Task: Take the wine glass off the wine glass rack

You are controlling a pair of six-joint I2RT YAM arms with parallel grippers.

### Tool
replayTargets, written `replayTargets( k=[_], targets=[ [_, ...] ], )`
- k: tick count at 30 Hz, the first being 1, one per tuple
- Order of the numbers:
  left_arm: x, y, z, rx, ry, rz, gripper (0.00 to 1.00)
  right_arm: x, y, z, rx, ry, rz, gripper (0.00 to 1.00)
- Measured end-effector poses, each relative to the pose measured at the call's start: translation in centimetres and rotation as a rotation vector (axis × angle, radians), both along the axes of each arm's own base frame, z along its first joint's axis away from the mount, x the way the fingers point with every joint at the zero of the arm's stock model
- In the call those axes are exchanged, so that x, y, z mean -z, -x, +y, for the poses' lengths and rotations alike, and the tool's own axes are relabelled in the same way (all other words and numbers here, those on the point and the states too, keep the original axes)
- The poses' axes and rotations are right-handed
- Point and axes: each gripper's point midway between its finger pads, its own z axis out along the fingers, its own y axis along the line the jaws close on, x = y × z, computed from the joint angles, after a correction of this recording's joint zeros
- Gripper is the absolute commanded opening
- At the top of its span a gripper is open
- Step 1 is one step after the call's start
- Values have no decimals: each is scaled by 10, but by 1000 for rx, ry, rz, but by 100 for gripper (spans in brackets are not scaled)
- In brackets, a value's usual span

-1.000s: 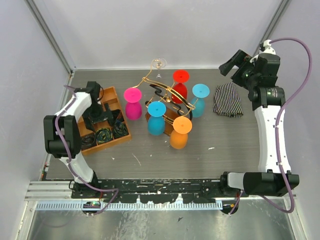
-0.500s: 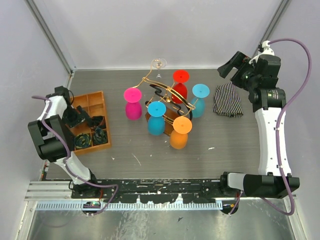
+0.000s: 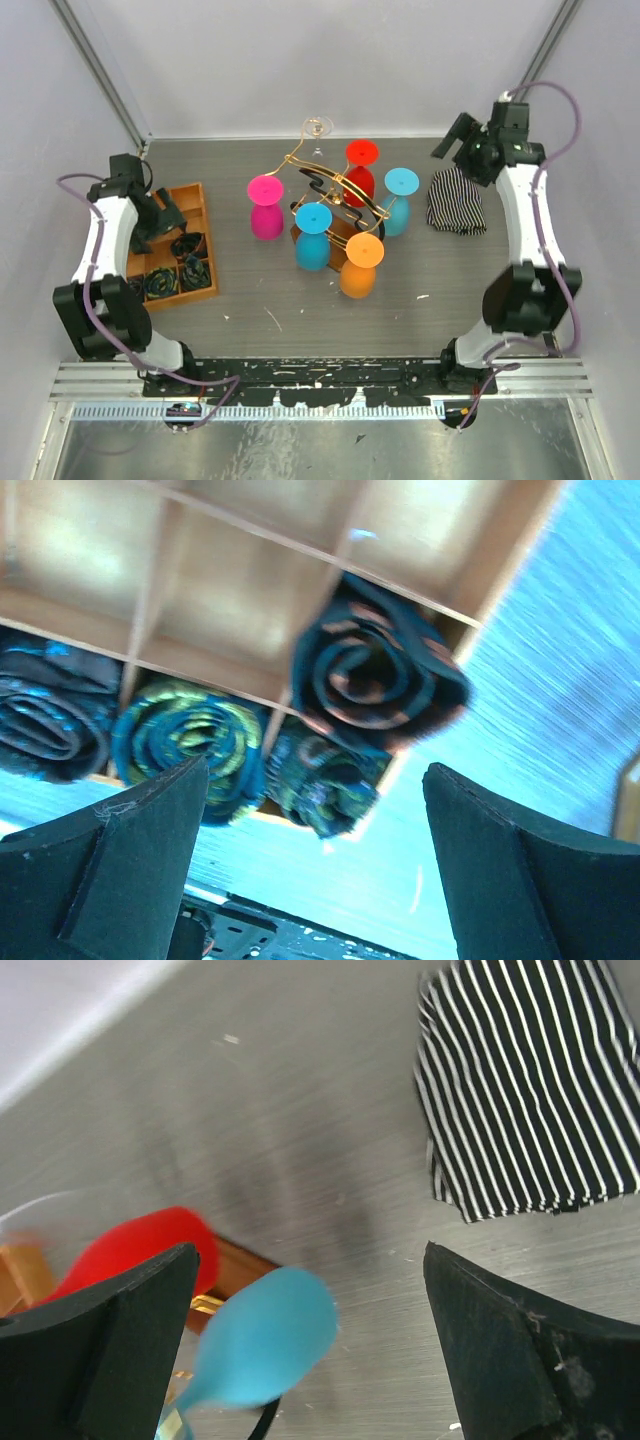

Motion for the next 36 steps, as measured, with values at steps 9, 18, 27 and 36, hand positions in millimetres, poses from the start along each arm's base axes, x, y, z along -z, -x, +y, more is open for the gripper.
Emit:
replayTargets(
  k=[9,18,27,36],
  targets=[
    [-49,-10,-33,83,74,-170,93,179,-44,-27,47,-177,466,100],
    [-68,-6,-77,173,148,-236,94,223,-68,-13,-27,-257,562,100],
    [-67,-1,-87,191,172,-216,93,256,-83,-40,53,-183,646,100],
    [-30,15,-127,280,209,-128,92,255,-100,-91,251,78,578,100]
  ],
)
